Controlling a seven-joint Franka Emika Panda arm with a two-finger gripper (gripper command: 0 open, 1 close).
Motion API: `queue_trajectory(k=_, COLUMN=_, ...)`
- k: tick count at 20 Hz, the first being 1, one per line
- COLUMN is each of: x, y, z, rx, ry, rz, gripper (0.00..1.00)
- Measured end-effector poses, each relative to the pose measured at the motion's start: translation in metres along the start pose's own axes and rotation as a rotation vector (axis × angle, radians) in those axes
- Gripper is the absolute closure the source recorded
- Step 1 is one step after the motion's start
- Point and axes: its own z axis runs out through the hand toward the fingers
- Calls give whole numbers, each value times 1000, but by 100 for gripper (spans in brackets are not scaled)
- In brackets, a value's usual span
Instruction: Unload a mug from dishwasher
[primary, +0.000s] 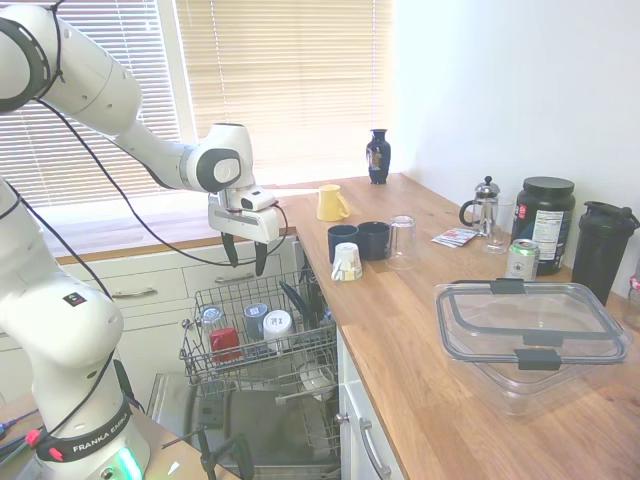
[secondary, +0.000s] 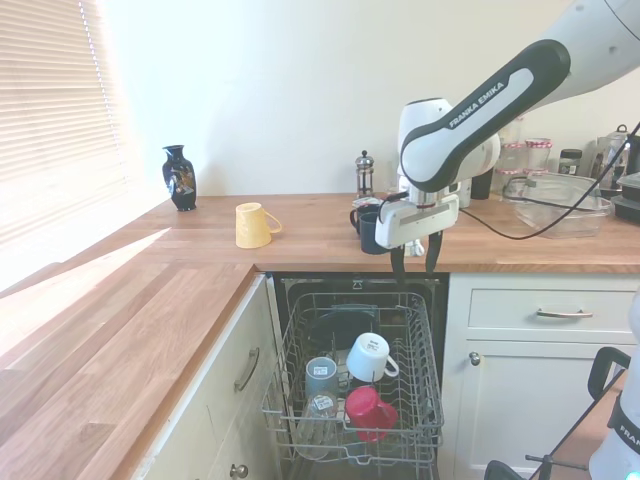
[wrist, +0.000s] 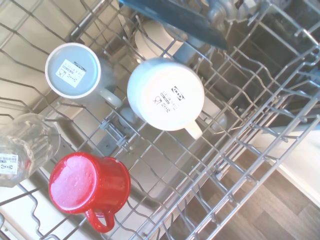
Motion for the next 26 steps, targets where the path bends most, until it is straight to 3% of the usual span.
queue_trajectory(k=8, x=-14, y=-17, z=18, rx=-19, ry=-3, rz=-65, gripper=0)
queue_trajectory(k=16, x=-50, y=-64, z=82, rx=-124, ry=4, rz=-228, gripper=0)
queue_trajectory(k=26, x=-68, y=-100, z=170, rx=-185, ry=-34, rz=-306, gripper=0)
